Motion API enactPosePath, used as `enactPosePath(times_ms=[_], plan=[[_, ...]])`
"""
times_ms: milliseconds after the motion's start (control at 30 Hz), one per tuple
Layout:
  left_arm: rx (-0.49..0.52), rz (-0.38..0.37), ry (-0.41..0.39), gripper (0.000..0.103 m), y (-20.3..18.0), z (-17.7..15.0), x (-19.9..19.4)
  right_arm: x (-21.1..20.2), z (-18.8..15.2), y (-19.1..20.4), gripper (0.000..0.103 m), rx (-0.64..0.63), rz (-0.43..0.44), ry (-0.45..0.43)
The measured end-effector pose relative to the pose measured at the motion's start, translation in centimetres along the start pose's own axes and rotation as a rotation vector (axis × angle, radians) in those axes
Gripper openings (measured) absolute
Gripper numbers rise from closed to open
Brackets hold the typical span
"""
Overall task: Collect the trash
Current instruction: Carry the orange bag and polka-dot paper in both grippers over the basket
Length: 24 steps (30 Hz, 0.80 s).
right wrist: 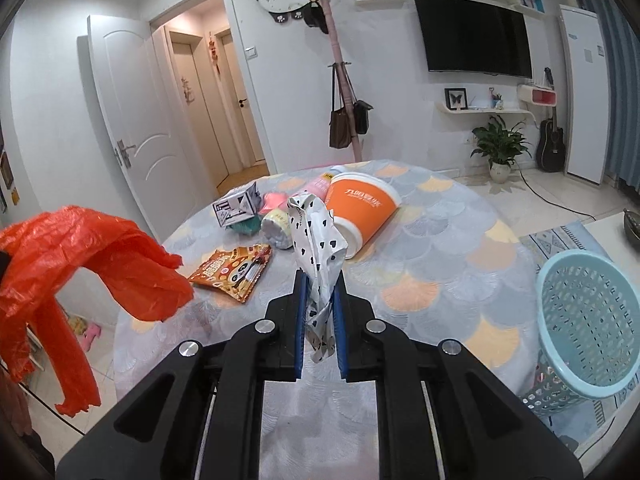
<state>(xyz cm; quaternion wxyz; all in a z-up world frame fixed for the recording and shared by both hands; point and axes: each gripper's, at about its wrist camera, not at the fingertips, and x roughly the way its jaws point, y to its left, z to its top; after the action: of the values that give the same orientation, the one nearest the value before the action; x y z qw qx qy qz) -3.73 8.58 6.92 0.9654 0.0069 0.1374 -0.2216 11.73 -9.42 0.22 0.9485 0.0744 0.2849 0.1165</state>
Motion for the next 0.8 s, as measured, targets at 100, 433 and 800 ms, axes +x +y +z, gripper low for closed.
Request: enactPosePath(times_ms=[100,433,800], plan=[[0.012,-0.023,-0.009,0.002,-0.6,0.7,0.5,-0.7,0.0,-0.9,0.010,0.018,-0.004,-0.015],[0.056,-0.146,-0.023,0.002,-3.7,3.6,5.4,-2.8,-0.5,-6.2,0.010,0.103,-0.052,-0.065],[0.175,-0.319,0.021,0.002,-11.3,6.0,13.4,-5.9,-2.0,-16.7,0.010,0.276,-0.162,-0.142]])
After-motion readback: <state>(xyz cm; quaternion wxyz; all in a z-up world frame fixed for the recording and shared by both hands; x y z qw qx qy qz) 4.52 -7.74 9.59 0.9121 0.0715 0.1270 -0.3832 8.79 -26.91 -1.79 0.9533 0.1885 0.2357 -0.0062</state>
